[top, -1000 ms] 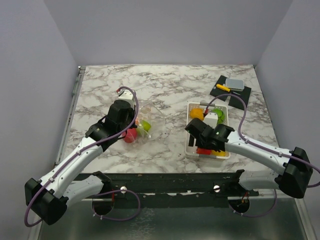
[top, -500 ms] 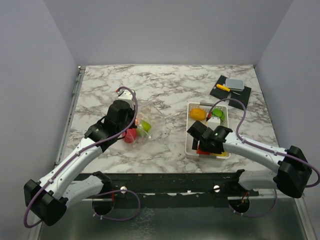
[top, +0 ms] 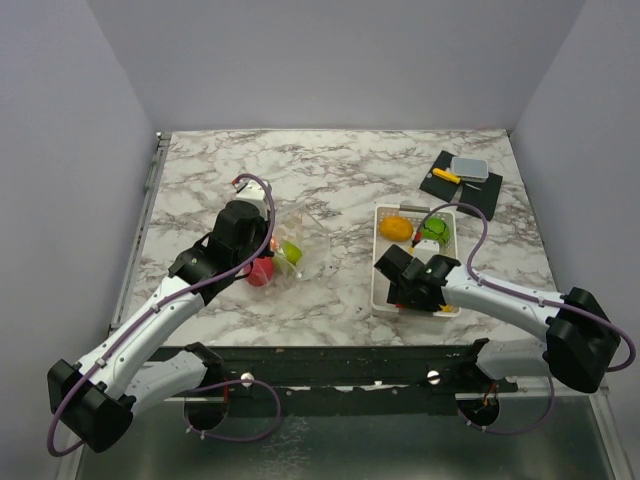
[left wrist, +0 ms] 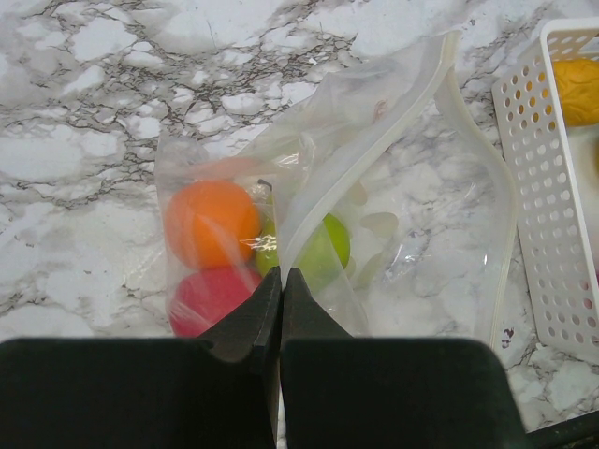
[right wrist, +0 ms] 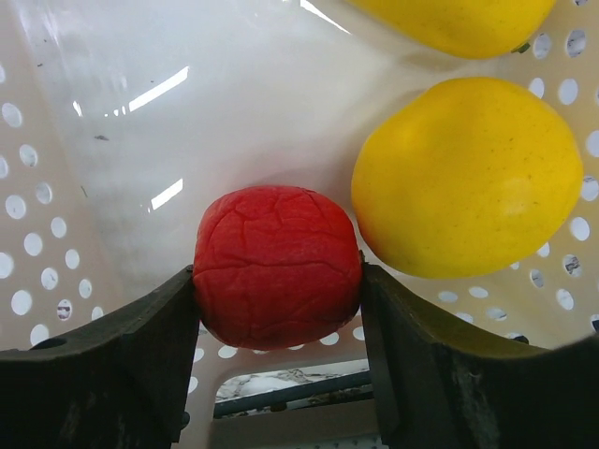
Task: Place the food in the zip-top bag and seal the zipper
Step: Pick up the fake fruit from the bin, then place the fake fruit in the zipper food storage bag.
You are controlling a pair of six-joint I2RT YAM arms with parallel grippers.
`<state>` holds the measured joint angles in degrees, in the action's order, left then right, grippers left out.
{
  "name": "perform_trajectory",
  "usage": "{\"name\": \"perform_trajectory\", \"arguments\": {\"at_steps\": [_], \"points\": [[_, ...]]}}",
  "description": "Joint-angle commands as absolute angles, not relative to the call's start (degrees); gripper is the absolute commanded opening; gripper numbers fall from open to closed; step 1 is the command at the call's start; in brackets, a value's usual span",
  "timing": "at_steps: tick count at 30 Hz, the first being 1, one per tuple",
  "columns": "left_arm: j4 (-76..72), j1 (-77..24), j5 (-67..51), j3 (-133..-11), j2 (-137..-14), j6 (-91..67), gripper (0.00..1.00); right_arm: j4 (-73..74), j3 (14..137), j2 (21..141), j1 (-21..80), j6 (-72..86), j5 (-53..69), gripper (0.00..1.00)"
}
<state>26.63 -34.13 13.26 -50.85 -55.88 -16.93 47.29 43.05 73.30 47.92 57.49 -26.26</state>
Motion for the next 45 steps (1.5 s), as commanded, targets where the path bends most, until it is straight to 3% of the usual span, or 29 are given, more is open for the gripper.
{"name": "perform_trajectory", "arguments": {"at_steps": [1,7,21,30,45], "points": [[26.5,-33.8,12.3,-50.2,-55.1,-17.1,0.0,46.3,43.1,72.9,47.6,58.1,-26.9,0.6],[26.5,-33.8,12.3,-50.2,-55.2,-17.1,0.0,48.8,45.4,70.3,47.5,57.2,-28.5,0.5],[26.5,-33.8,12.1,-50.3,-55.7,-17.0,0.0,53.2,58.9,66.7,47.5,51.5,-30.7,0.47],[26.4,-33.8,12.1,-50.2,-55.6,-17.0,0.0,42.7,65.8,67.4,47.5,42.2,-23.5,0.46],[26.5,-33.8,12.3,-50.2,-55.7,-16.9,0.0,32.6,79.0,80.1,48.3,36.3,-11.0,0.42]]}}
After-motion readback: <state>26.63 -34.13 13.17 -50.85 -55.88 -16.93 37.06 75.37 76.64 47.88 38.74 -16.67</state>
